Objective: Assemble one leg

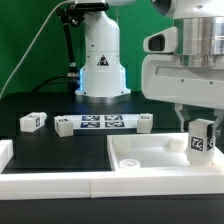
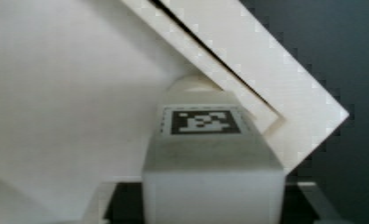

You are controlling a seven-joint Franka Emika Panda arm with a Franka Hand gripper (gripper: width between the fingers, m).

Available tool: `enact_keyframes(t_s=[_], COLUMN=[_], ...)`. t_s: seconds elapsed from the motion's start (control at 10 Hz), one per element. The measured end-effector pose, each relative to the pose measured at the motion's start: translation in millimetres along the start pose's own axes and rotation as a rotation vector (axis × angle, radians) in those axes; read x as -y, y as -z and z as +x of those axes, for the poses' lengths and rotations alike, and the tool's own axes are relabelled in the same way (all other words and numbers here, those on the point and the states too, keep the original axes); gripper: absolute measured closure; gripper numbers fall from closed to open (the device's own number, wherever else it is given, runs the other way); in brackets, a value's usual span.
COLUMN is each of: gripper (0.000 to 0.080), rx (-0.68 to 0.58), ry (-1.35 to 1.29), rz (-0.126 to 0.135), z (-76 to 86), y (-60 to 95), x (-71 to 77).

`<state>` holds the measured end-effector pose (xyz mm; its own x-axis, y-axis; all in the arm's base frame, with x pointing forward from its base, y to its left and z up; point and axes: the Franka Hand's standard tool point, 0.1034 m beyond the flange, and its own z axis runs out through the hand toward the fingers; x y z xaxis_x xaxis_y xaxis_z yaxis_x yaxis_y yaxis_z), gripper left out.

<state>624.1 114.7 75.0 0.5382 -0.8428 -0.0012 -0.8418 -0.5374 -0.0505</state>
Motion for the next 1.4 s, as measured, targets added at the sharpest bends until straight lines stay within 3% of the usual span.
enact_keyframes(t_s=[1.0,1.2,1.3,1.4], gripper=[0.0508,0.0508,0.0306,0.0202], rx=[0.042,0.053,0.055,0.055], ry=[-0.891,-0.918,-0.886,-0.886], rz=[-0.005,-0.004,-0.003,-0.003], z=[1.3,-1.5,-2.4,-2.6], y=[0.3,-0.1,-0.2,-0.3], x=[-1.7,-0.5,-0.2,-0.1])
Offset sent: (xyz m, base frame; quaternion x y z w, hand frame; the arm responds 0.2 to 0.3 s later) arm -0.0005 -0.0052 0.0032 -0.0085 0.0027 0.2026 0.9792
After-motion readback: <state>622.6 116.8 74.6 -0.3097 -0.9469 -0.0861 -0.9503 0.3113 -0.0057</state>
